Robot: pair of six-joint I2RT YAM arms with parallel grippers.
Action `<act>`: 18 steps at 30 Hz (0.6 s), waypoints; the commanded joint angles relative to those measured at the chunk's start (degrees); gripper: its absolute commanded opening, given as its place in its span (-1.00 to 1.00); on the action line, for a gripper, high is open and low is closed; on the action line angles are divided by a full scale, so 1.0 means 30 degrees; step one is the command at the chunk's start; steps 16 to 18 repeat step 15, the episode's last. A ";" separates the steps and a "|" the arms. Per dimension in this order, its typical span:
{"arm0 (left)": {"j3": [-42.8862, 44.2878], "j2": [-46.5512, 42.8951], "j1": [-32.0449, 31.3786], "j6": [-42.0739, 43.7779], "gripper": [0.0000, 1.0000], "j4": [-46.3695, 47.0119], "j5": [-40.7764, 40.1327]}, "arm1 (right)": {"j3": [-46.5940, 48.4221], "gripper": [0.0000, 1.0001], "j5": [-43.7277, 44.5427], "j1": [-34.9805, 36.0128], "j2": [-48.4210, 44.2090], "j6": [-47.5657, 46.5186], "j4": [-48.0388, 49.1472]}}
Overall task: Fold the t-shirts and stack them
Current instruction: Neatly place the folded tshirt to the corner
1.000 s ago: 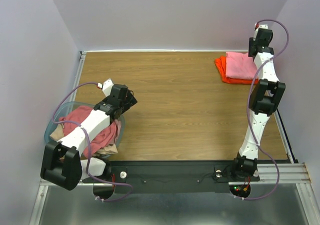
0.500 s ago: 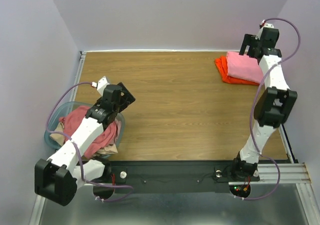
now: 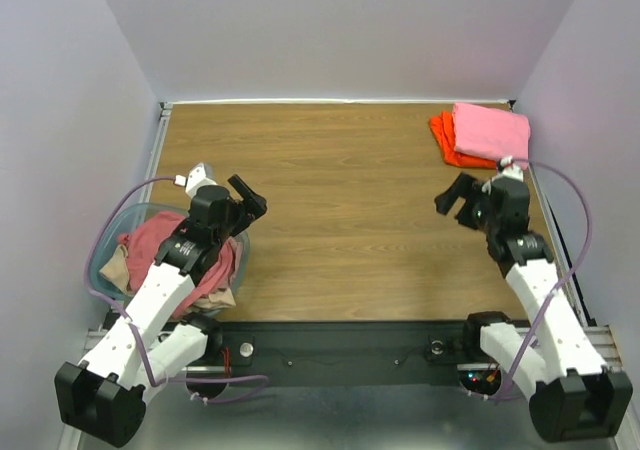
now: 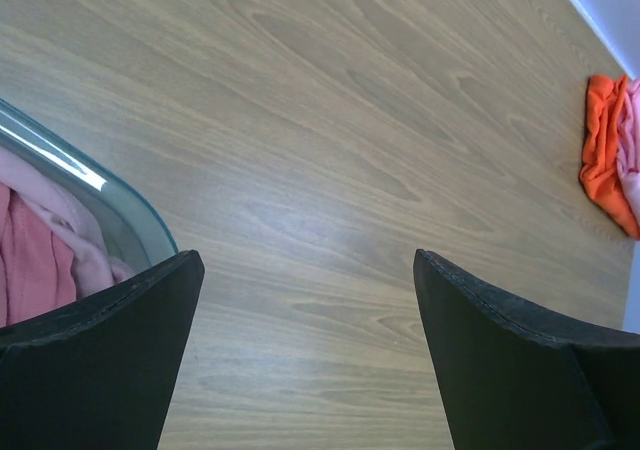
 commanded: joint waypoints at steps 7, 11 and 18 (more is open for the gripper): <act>-0.1199 -0.1828 0.0068 -0.0222 0.97 -0.0326 0.0556 | -0.4675 1.00 0.3034 -0.0193 -0.7971 0.2817 -0.0077; -0.1081 -0.2647 0.0039 -0.0513 0.97 -0.1173 0.0237 | -0.5204 1.00 0.3058 -0.0193 -0.9438 0.3023 -0.0135; -0.1052 -0.3293 0.0068 -0.0690 0.97 -0.1819 -0.0380 | -0.4765 1.00 0.2974 -0.0164 -0.9265 0.2904 -0.0517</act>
